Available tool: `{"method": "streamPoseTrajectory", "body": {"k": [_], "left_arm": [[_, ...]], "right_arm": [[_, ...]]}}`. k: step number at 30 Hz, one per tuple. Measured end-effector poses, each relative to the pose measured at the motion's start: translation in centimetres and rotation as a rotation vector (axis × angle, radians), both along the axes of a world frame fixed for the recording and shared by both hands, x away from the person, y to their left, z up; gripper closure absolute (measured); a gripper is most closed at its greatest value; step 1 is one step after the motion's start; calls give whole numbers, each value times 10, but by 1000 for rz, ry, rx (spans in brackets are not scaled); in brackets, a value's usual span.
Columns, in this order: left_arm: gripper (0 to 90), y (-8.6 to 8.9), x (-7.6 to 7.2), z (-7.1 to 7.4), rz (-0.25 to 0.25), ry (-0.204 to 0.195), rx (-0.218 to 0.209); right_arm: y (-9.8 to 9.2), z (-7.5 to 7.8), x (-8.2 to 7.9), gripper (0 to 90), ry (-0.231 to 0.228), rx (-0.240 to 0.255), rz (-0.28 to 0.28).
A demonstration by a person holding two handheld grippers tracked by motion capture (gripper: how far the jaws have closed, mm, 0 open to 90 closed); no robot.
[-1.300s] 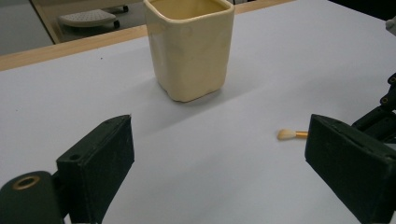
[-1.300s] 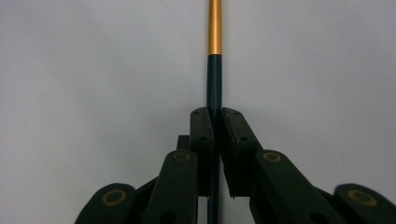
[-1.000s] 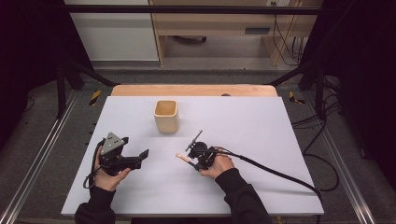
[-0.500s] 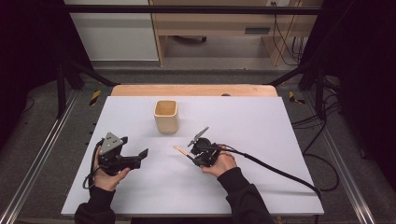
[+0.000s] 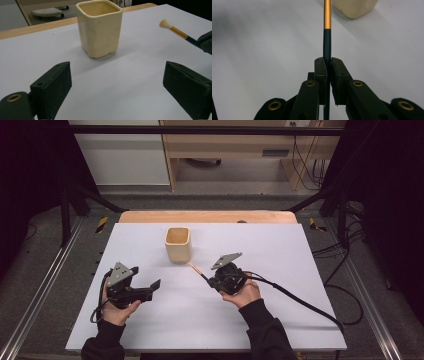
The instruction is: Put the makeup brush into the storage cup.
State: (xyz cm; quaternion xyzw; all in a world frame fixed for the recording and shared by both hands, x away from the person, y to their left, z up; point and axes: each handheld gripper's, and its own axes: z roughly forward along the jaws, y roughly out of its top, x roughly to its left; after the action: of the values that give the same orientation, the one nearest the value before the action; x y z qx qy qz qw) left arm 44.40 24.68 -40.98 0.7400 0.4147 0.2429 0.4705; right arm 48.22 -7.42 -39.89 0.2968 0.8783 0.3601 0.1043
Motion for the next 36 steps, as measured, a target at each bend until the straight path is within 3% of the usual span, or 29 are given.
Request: {"method": "streamPoseTrajectory", "body": {"k": [17,22,36], "left_arm": [[78,-12,-7,3,-5,-25,-55],[77,-17,-10,5,-5,-37,-68],[81,-29,-12,7,-16,-42,-124]], "right_arm": [[-37,5,-17,843,-143,202,-50],[-46,2,-22,843,-161,251,-63],[-48,-1,-28,843,-209,309,-64]]}}
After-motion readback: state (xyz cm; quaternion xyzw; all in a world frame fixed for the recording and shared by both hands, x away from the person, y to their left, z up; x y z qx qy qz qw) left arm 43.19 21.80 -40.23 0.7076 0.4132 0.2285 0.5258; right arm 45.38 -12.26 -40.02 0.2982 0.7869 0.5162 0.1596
